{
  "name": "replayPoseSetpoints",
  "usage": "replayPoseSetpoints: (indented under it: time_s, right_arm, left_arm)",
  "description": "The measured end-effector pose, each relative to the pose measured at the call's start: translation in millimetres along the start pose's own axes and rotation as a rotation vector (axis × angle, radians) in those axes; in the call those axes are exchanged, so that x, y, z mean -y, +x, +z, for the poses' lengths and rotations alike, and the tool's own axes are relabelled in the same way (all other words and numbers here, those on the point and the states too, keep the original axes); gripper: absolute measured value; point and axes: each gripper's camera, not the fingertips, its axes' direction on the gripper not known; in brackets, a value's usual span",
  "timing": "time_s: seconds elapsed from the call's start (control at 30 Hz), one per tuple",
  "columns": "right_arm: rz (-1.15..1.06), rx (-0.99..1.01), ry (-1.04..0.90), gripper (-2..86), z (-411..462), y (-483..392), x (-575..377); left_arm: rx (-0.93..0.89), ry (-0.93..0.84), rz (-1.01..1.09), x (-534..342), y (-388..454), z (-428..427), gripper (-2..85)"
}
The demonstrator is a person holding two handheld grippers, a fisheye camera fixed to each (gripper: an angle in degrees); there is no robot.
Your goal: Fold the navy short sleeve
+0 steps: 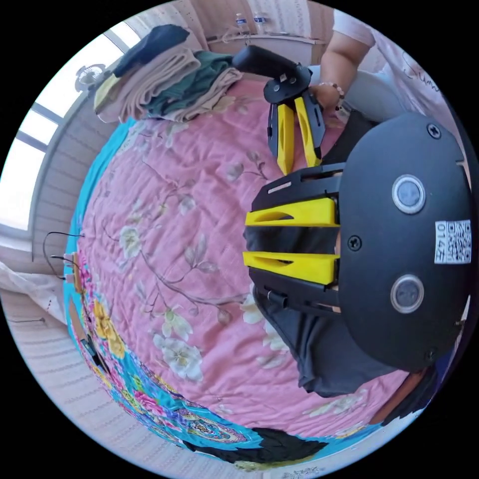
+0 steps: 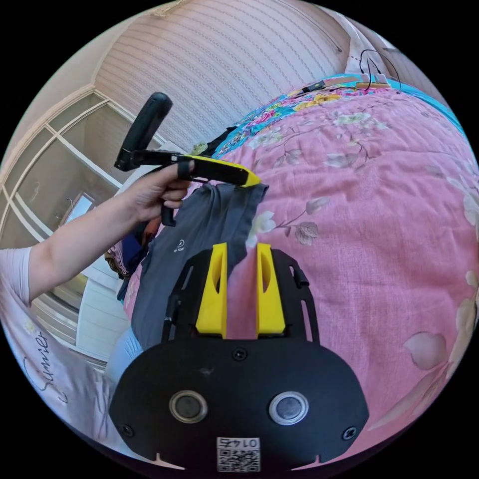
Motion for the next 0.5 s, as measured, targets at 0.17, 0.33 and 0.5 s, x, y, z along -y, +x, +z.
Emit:
replayPoseSetpoints:
  time_s: [0.17,0.33,0.5]
  right_arm:
    - [0.021,0.09,-0.017,1.1,-11.5,13.9,-2.1]
    - [-0.06,0.089,0.061,0.3,-28.0,-0.8,-6.2]
    - [-0.333,0.127,0.048,0.2,-27.3,-43.8,-8.4]
  left_arm:
    - [-0.034,0.006,-0.004,11.3,-3.8,13.5,3.7]
    - [-0.123,0.198,-0.062,-21.1,-27.6,-27.5,3.5]
    - [-0.153,0.329,-0.185,-81.2,-56.4,-37.2,4.2]
